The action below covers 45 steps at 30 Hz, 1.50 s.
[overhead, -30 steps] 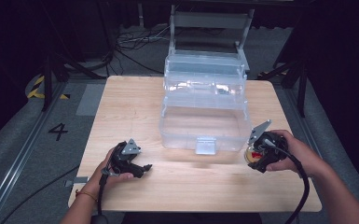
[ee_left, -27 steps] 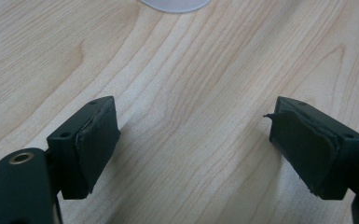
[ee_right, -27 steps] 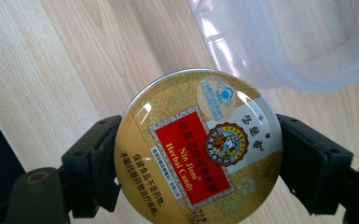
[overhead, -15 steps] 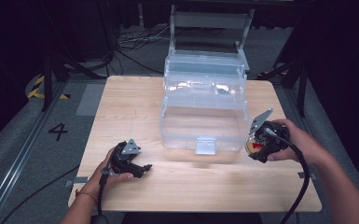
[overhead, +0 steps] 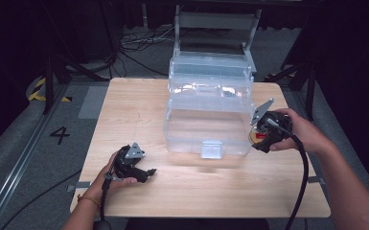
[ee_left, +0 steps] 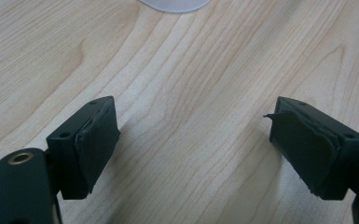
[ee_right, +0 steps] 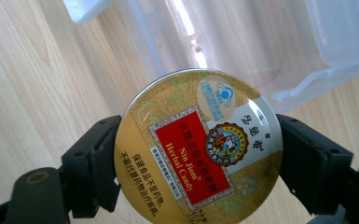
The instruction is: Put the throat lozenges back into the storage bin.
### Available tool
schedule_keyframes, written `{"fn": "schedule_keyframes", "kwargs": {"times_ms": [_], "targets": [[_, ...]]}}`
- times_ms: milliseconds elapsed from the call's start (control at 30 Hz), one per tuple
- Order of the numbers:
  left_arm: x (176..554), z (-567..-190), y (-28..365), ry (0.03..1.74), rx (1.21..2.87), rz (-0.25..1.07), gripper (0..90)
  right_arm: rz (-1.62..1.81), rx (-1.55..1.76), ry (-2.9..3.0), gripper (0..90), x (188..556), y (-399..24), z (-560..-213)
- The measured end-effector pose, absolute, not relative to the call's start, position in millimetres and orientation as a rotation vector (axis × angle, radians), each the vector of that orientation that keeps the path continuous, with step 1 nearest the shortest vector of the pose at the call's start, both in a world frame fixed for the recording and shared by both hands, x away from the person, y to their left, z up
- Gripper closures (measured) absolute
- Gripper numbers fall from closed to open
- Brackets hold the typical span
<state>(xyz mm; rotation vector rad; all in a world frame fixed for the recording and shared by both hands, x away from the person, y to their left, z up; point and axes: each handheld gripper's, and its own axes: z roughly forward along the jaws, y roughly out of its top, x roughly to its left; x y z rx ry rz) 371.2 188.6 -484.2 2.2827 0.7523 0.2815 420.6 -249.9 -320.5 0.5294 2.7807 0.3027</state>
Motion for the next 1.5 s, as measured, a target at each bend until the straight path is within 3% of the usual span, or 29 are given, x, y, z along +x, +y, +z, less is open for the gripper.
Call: {"fn": "schedule_keyframes", "kwargs": {"times_ms": [467, 1500], "targets": [[371, -484, 189, 0.751, 2.282, 0.282, 15.9, 0.304, 0.479, 2.781, 20.6, 448, -239, -316], [371, -484, 189, 0.752, 2.282, 0.283, 15.7, 0.261, 0.475, 2.858, 20.5, 488, -223, -356]]}}
